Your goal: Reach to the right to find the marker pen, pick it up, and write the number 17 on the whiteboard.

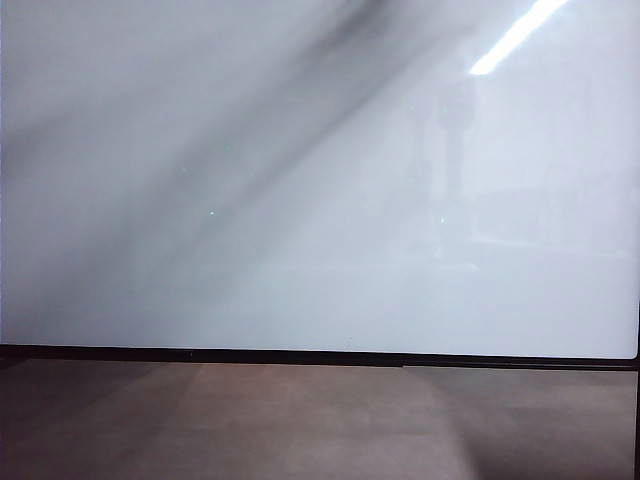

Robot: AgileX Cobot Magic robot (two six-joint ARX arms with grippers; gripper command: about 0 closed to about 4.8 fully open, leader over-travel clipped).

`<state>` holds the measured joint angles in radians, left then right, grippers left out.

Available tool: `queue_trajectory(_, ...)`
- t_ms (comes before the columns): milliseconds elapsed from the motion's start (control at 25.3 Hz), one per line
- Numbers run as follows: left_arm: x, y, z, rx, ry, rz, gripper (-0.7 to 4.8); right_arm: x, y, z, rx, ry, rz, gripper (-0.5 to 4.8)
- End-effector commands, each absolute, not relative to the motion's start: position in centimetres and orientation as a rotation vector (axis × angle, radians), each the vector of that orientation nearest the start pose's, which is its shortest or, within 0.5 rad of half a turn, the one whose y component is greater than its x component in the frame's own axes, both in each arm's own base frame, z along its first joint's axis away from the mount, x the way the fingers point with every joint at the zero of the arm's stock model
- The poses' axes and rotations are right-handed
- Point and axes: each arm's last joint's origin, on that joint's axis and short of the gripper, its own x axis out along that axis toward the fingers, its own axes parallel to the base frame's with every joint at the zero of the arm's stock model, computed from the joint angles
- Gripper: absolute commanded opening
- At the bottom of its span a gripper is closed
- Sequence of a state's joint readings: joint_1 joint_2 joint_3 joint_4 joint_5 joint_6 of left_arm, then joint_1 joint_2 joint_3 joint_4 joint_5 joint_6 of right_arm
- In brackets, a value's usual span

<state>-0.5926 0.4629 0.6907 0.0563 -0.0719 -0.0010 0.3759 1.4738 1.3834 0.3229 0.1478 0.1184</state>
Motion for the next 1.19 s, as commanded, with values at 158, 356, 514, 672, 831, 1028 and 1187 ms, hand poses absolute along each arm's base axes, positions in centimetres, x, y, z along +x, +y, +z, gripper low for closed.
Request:
queue_trajectory(158,8.5,-5.4,36.5,-0.104,-0.288,-0.515,-0.05,31.9,10.8,42.5,0.210,-0.203,0.169,-0.05)
queue_trajectory(356,8.5,-5.4,36.5,-0.103,-0.288,-0.515,-0.05,32.0,10.7,42.3,0.208,-0.193,0.165,-0.05)
queue_trajectory(514,8.5,-5.4,36.5,-0.103,-0.287,-0.515,-0.05,32.1,10.8,41.6,0.199,-0.161,0.170,-0.05)
queue_trajectory(672,8.5,-5.4,36.5,-0.103,-0.287,-0.515,-0.05,32.3,10.8,39.9,0.201,-0.112,0.168,-0.05)
queue_trajectory(831,8.5,-5.4,36.5,-0.103,-0.287,-0.515,-0.05,32.4,10.9,37.5,0.201,-0.047,0.163,-0.05)
queue_trajectory(1028,8.5,-5.4,36.5,-0.103,-0.287,-0.515,-0.05,32.3,10.8,34.7,0.224,0.005,0.159,-0.05)
queue_trajectory(1187,8.5,-5.4,36.5,-0.102,-0.285,-0.515,-0.05,31.6,10.8,35.0,0.247,-0.030,0.173,-0.05)
